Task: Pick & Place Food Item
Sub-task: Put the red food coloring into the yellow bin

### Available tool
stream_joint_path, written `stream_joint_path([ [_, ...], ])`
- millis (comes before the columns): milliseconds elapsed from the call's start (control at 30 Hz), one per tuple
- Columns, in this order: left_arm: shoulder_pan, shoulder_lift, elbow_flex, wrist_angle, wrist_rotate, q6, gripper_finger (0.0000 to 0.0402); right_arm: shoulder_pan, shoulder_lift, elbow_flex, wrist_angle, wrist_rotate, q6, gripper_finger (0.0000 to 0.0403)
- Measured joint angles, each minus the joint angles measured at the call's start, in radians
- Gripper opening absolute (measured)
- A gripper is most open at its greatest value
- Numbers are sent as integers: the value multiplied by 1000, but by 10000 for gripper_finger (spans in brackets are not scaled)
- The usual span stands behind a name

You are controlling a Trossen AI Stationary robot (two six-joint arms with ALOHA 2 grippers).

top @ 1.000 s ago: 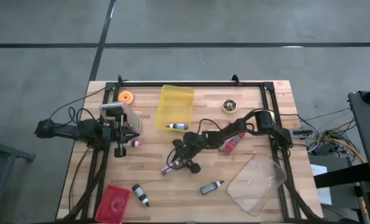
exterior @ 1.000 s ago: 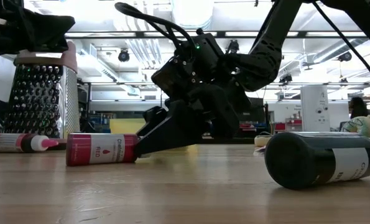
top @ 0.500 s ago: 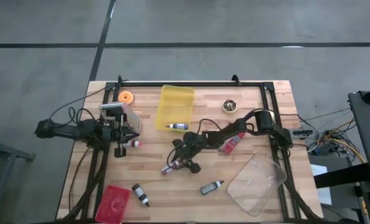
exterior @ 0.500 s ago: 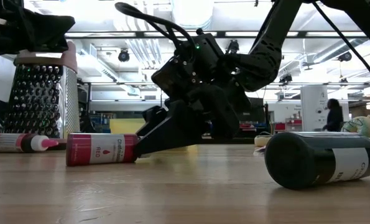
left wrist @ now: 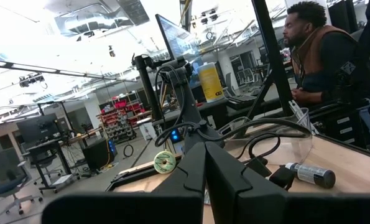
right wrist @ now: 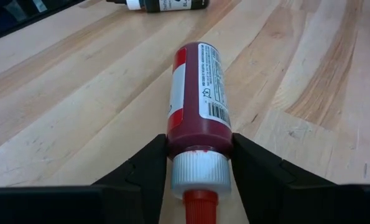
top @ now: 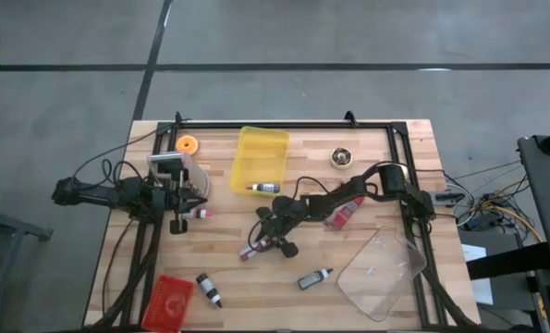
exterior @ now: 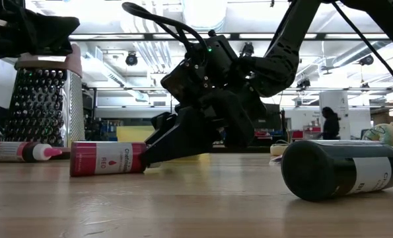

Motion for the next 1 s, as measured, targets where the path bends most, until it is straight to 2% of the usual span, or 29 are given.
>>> stream_joint_path([
  [1000,0,0,0,0,0,0,13,0,-29,0,-5,2,0,151],
])
